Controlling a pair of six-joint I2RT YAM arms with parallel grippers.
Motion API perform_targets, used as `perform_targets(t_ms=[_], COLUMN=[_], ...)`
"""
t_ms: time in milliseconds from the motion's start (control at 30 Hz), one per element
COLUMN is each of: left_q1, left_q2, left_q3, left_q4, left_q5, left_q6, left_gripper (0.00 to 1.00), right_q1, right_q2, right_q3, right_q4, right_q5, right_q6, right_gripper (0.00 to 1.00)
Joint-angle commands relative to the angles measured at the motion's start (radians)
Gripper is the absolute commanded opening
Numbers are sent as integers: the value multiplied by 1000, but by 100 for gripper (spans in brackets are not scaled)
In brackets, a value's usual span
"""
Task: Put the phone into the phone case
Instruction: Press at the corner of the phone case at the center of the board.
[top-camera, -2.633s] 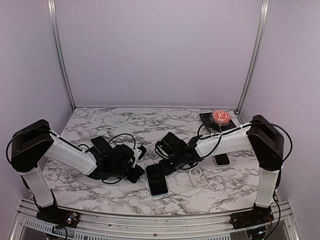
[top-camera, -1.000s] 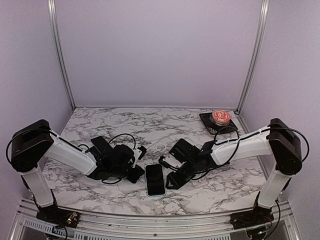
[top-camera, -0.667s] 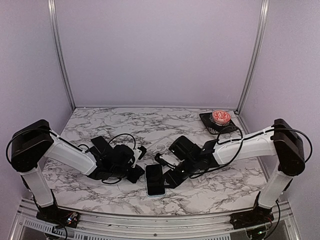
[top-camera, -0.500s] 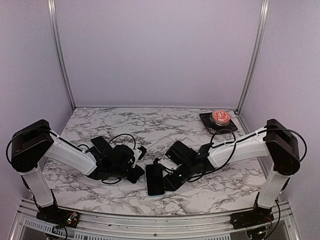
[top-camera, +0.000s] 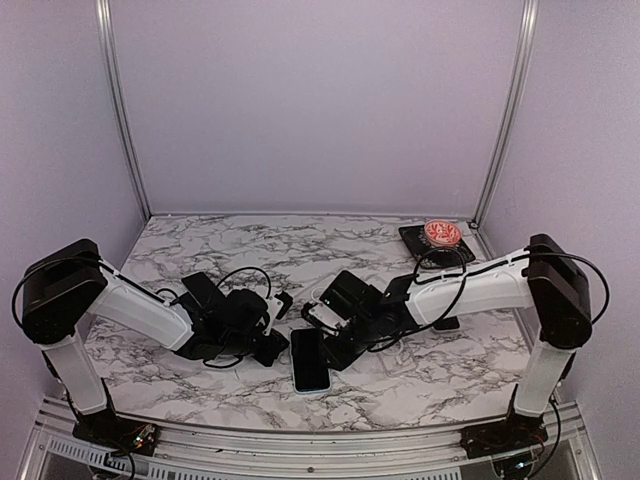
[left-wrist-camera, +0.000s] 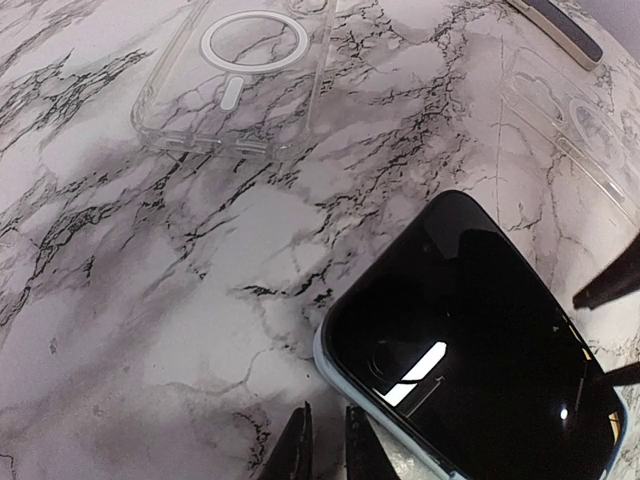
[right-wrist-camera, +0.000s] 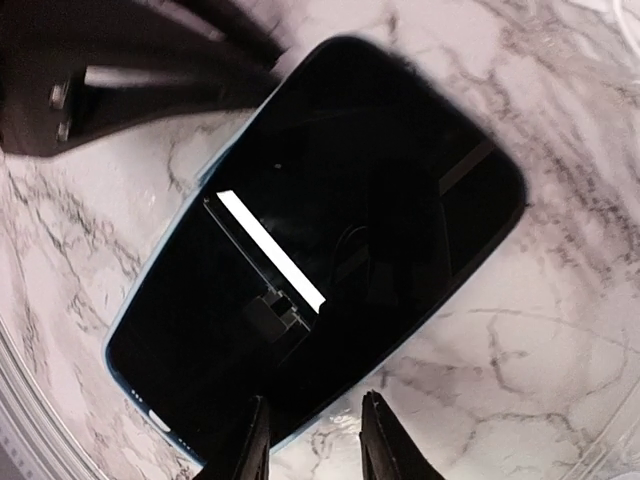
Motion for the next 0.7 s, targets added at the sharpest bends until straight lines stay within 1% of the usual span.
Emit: perform_targets(t_ms=[0,133,200,267,333,400,567,667], left_q1=[3,4,3,4,3,3,4,4], left_q2=[-4,-15,-15,-11,-10,-13,-63,-126], left_q3=[-16,-19,-16,-12,-11,-12,-17,-5], left_q4=[-31,-31,-31,-31,-31,-31,-31,-34], left_q5=[3,-4,-5,-3,-2,-3,14,17], left_q6=[-5,-9,-9,-5,-5,-8,-15,-6], left_gripper=[11,11,11,11,11,11,11,16], right_q1=[-118,-140,-140,-135,-124,-99,-65,-56], right_q2=[13,74,108,146,174,187,206,187], right_q3=[92,154,162,165,154,122,42,19], right_q4=[70,83,101,94,62,45,21,6], right_q5=[-86,-104,-134,-140,-86,-21,36,78], right_q6=[-41,-54,-57,-55,-53,-51,-22,-18], right_gripper=[33,32,28,22,15,11,7,6])
